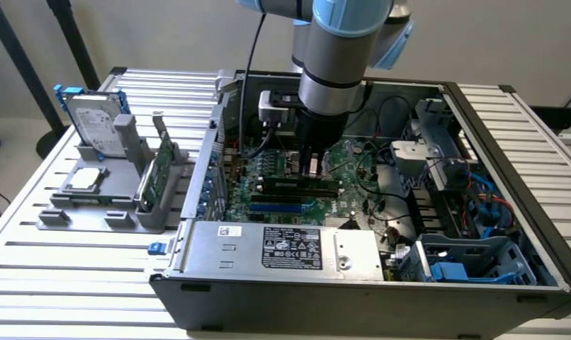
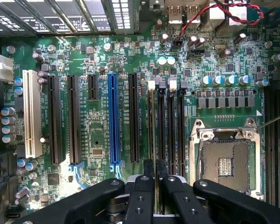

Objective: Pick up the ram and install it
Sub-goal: 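Insert the ram into the slot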

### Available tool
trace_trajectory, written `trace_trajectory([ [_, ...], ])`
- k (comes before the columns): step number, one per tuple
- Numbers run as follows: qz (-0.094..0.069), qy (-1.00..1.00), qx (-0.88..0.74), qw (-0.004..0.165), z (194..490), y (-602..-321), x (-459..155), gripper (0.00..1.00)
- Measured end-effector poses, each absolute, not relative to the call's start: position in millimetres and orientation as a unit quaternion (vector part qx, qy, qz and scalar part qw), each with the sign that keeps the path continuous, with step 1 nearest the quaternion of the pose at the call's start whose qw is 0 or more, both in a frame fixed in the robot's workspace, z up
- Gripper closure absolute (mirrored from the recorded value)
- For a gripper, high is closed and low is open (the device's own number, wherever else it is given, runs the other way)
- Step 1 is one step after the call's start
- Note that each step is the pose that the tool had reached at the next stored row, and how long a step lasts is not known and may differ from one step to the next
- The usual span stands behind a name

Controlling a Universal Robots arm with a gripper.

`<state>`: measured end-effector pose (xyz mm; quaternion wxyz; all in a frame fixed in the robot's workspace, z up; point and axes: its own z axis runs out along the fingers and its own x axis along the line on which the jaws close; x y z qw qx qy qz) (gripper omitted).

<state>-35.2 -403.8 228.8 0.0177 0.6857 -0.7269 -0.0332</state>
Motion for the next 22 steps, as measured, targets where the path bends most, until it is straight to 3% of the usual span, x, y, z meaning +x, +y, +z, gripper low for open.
trace_trajectory([
  [22,-0.033,-0.724,0.689,0.016,226.6,-403.6,-35.6,0.86],
])
